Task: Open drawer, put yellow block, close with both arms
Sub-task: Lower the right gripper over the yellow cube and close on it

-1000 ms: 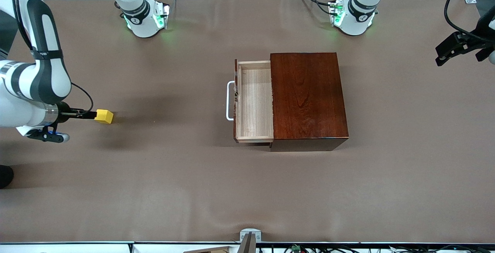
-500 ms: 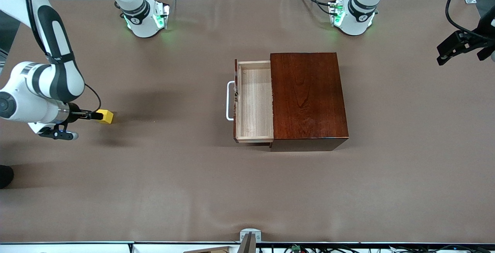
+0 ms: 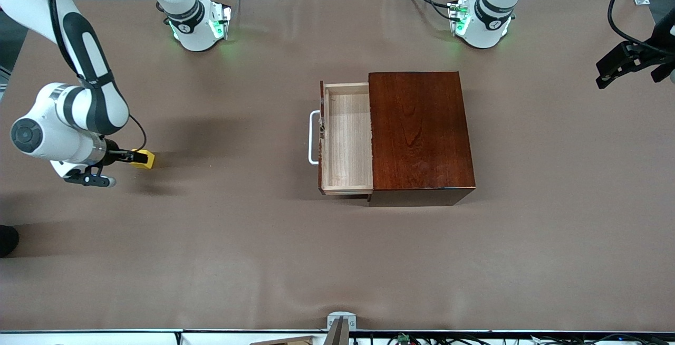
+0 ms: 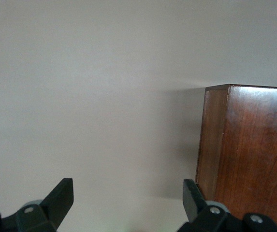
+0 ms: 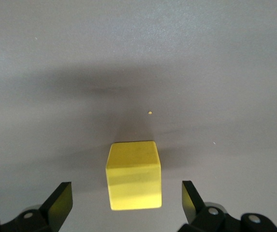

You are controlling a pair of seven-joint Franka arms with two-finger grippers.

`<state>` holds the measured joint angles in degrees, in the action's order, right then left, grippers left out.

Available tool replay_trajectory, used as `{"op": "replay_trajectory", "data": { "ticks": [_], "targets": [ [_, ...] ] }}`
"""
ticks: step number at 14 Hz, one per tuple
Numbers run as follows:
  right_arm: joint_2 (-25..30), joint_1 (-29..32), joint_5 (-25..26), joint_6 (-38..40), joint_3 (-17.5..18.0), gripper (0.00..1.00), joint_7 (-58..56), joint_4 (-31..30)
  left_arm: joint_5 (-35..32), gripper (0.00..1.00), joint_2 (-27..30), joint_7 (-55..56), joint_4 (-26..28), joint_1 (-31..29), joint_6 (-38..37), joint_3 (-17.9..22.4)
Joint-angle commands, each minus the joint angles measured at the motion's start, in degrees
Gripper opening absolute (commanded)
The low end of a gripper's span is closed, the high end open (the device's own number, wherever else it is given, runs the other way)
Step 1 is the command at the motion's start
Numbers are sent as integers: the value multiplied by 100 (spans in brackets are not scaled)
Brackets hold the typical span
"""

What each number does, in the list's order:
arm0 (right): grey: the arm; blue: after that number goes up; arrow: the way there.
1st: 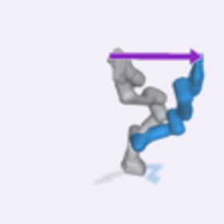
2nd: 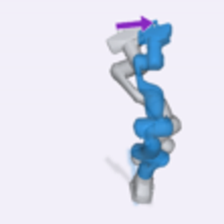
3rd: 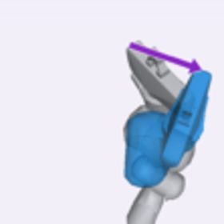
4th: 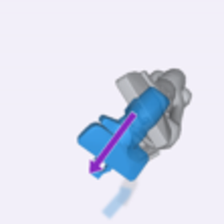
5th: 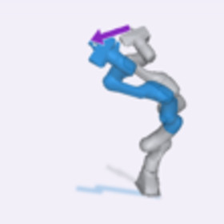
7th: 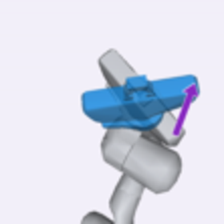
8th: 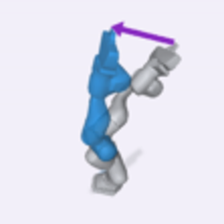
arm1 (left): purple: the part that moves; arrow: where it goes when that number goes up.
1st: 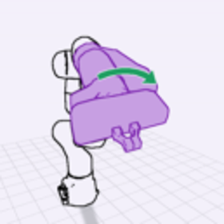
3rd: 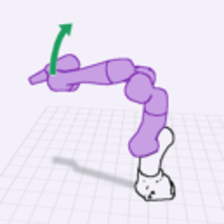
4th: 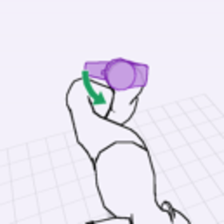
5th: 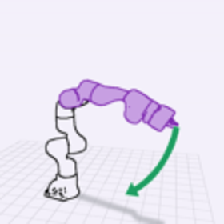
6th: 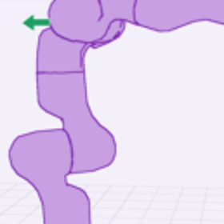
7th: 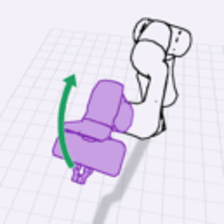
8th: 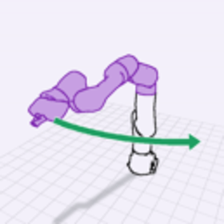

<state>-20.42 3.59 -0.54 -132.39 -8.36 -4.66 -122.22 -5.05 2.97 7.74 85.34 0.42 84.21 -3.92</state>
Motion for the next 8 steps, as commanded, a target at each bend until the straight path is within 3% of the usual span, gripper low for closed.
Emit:
{"op": "replay_trajectory", "data": {
  "ticks": [1,6,7,8],
  "targets": [
    [-49,133,-8,-269,53,100,-306,-144,92,100,142,-115,132,-103,42,-65],
    [-146,142,-16,-812,53,86,-352,-442,92,100,107,-115,123,-95,51,-65],
    [-146,142,-16,-867,53,72,-352,-469,92,100,107,-115,123,-95,51,-65],
    [-138,142,-16,-815,53,45,-360,-469,92,100,107,-115,123,-95,51,-65]
  ]
}}
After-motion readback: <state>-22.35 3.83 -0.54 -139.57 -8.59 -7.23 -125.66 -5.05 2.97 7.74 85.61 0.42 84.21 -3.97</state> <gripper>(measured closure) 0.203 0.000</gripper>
